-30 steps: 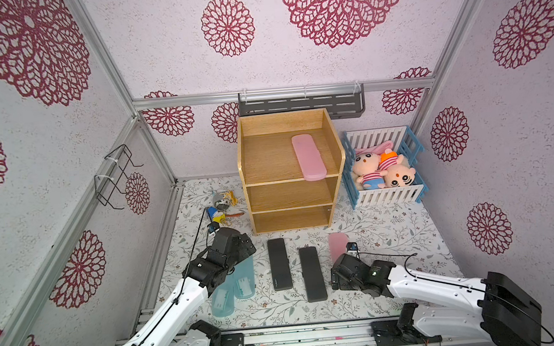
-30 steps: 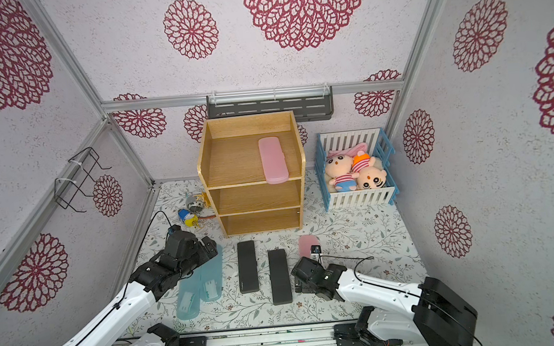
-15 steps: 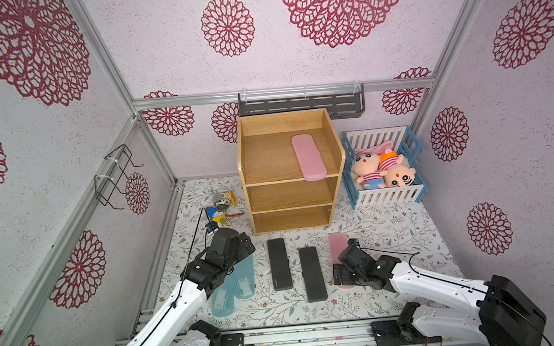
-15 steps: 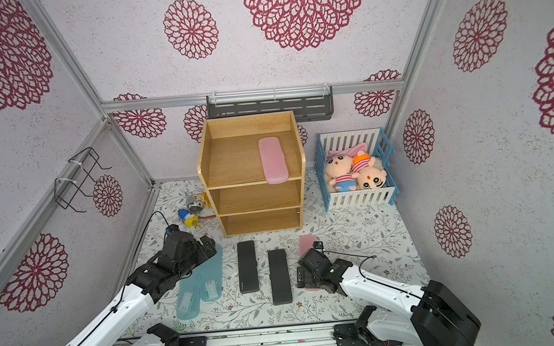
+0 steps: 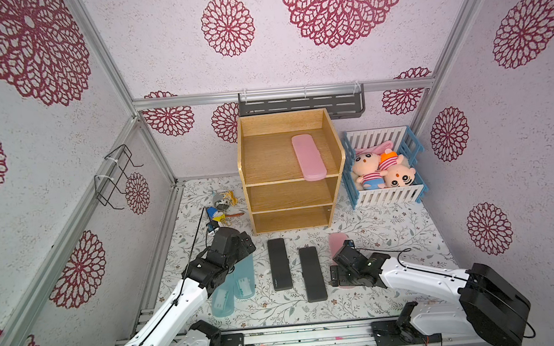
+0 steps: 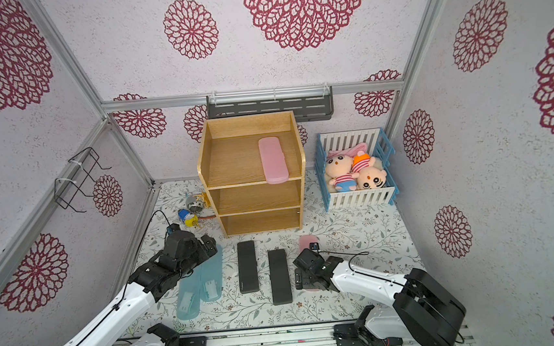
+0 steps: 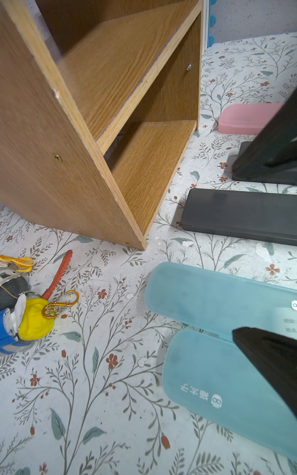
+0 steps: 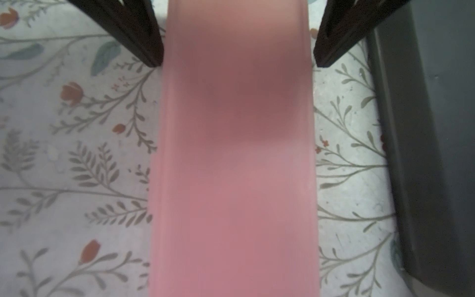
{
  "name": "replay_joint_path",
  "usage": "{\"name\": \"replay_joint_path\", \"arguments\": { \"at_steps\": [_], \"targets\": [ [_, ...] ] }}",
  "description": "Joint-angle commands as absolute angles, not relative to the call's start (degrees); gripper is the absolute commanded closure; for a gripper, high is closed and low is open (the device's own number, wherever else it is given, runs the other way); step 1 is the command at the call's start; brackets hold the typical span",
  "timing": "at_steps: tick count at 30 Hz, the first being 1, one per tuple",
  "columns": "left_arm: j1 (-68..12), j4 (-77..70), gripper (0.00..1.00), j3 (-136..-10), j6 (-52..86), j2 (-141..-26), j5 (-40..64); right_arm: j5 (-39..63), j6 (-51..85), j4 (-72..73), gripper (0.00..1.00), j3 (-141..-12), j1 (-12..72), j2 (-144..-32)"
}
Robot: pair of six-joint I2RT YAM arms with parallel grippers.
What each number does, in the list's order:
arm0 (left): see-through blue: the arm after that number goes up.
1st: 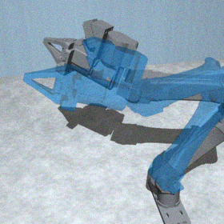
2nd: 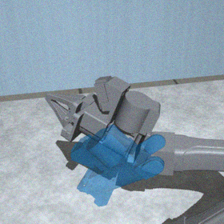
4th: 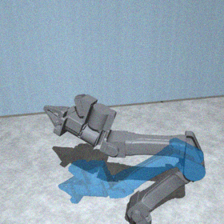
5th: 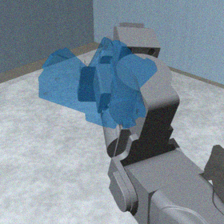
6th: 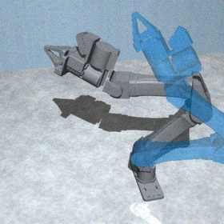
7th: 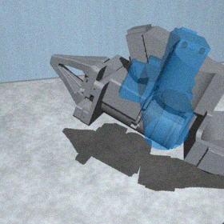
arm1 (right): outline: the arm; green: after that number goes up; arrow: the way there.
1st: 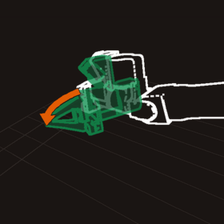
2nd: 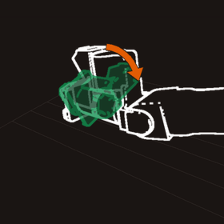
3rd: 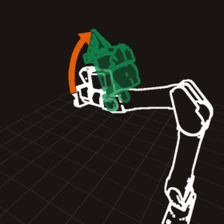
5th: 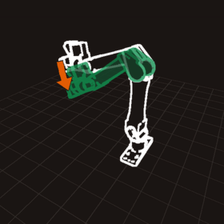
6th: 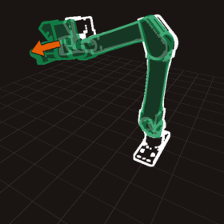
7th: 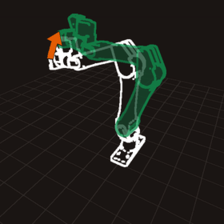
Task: Place the pencil cases on the shelf according to color
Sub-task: Pick up the pencil case from the center of the board.
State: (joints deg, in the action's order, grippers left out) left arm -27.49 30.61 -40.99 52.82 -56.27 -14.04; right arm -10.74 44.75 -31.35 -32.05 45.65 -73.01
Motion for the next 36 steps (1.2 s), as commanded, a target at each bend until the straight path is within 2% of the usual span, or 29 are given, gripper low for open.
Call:
{"name": "replay_joint_path", "arguments": {
  "at_steps": [1, 11, 24, 28, 36],
  "targets": [
    [-28.15, 28.94, 0.03, -41.30, 53.00, -57.36, -14.24, -9.58, 47.25, -29.80, 0.01, -31.87, 46.67, -74.62],
    [-28.42, 28.67, 0.03, -41.57, 53.00, -58.05, -14.41, -10.59, 47.87, -29.93, 0.02, -30.57, 47.11, -74.91],
    [-29.06, 28.91, 0.03, -42.01, 53.16, -58.00, -14.77, -11.92, 48.29, -31.38, 0.19, -31.99, 49.42, -77.53],
    [-29.18, 28.92, 0.03, -42.18, 53.17, -58.11, -14.77, -13.12, 48.99, -32.02, 0.30, -32.08, 50.26, -76.65],
    [-29.64, 28.61, 0.03, -42.69, 53.43, -58.44, -14.90, -15.40, 49.44, -37.32, 0.32, -33.14, 50.89, -68.92]
  ]
}}
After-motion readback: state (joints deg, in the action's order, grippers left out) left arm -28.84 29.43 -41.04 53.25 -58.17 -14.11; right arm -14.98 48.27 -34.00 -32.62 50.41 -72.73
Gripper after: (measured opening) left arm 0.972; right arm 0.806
